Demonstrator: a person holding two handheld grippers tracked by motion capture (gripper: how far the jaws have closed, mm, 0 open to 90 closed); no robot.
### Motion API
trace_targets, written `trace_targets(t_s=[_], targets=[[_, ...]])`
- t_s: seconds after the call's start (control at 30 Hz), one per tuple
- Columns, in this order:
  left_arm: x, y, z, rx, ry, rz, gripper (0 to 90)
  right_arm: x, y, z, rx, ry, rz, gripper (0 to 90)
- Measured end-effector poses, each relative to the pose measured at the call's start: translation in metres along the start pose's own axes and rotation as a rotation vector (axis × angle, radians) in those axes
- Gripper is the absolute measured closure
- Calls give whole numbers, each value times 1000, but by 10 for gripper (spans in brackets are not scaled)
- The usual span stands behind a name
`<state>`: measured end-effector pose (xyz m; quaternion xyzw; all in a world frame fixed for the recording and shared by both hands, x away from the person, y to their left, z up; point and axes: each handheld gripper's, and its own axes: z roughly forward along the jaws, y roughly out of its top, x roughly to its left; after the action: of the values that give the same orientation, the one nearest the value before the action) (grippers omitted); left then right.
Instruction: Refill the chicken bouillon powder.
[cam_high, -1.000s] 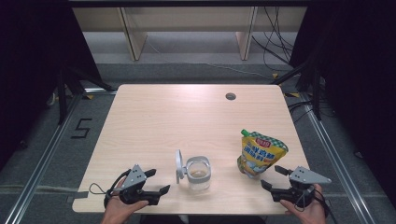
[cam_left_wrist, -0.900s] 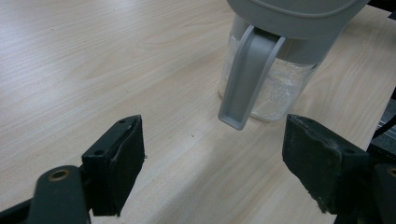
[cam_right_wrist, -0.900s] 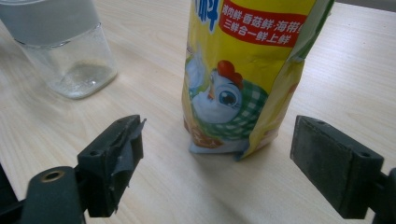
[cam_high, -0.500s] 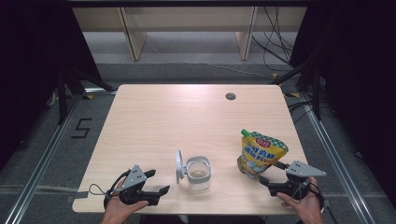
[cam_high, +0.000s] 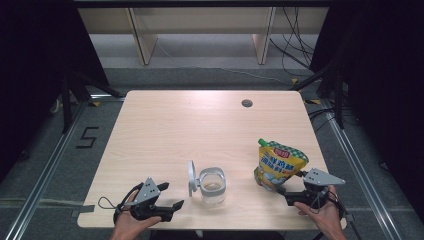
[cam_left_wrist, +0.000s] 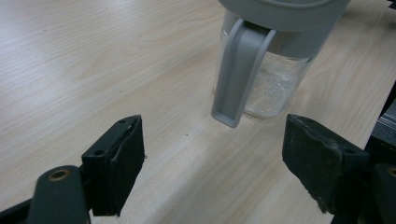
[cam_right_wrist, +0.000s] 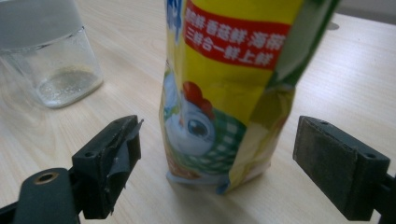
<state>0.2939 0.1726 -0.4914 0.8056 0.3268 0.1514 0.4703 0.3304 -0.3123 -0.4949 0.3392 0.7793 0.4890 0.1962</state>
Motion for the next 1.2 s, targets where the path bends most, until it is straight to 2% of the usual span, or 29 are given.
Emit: trace_targets(t_s=[0.03, 0.07, 0.1, 0.13, 0.17, 0.2, 0.23, 0.27, 0.3, 0.37, 0.4, 0.43, 0.47, 0.53, 0.57, 0.6, 0.63, 0.67, 0.7, 0.77, 0.8, 0.87, 0.9, 0.93, 1.0, 1.1, 1.13, 1.17, 1.2], targets=[[-2, 0, 1, -12, -3, -15, 206, 2, 0, -1, 14, -5, 14, 159], [-2, 0, 0, -1, 1, 4, 206, 3, 0, 0, 5, -12, 18, 159], [-3, 0, 0, 0, 0, 4, 206, 0, 0, 3, -11, -25, -27, 159], [-2, 0, 0, 1, -3, 26, 206, 3, 1, 3, 6, -18, 12, 159], [-1, 0, 0, 2, -6, 30, 207, 2, 0, 6, -22, -16, -2, 159], [-3, -1, 1, 4, -3, -2, 206, 0, 0, 7, -15, -20, -20, 159], [-2, -1, 1, -1, -4, 0, 206, -2, 0, 11, -27, -8, -30, 159], [-1, -1, 2, -8, -4, 10, 206, 0, 0, 11, -17, -17, -6, 158], [-3, -1, 2, -10, -3, -18, 206, 0, 0, 12, -18, -37, -36, 157], [-1, -1, 2, 1, -3, 17, 206, -1, 0, 15, -20, -44, -58, 157], [-1, -1, 2, 3, -1, 22, 207, 0, 0, 16, -19, -41, -47, 157], [-3, -2, 3, 1, -3, -9, 206, 1, 0, 18, -20, -39, -50, 157], [-4, -2, 3, -1, -6, -11, 207, 1, 0, 19, -17, -36, -45, 158], [-4, -2, 3, 4, -7, -8, 206, 1, 0, 21, -16, -26, -53, 159], [-4, -2, 3, 5, -8, 3, 206, 1, 0, 21, -22, -28, -51, 160], [-5, -2, 4, 7, -8, -10, 206, 1, 0, 22, -35, -35, -40, 160], [-5, -2, 4, 10, -7, -3, 206, 0, 0, 22, -38, -42, -46, 161], [-4, -2, 5, 3, -12, 16, 206, 0, 0, 23, -28, -35, -15, 161], [-4, -2, 5, 6, -14, 18, 207, -3, -1, 24, -38, -34, -48, 161], [-6, -3, 6, 7, -11, -13, 206, -3, -1, 26, -52, -30, -21, 162], [-4, -2, 6, 12, -12, 14, 206, -6, -1, 27, -60, -37, -44, 161], [-3, -2, 6, 18, -16, 21, 206, -2, -2, 27, -53, -23, 26, 162], [-5, -3, 7, 19, -12, -6, 206, -4, -2, 30, -71, -19, 28, 163], [-4, -3, 8, 14, -14, -2, 206, -5, -2, 31, -71, -4, 29, 165], [-3, -3, 8, 11, -18, 22, 206, -6, -3, 33, -87, -6, 19, 165], [-3, -3, 8, 12, -17, 22, 207, -6, -2, 35, -99, -2, 24, 165], [-3, -3, 8, 13, -17, 20, 206, -5, -2, 35, -105, 7, 40, 165], [-3, -3, 8, 14, -17, 21, 207, -9, -3, 38, -117, 5, 5, 163], [-3, -3, 8, 15, -16, 23, 206, -7, -2, 39, -125, 22, 31, 159]])
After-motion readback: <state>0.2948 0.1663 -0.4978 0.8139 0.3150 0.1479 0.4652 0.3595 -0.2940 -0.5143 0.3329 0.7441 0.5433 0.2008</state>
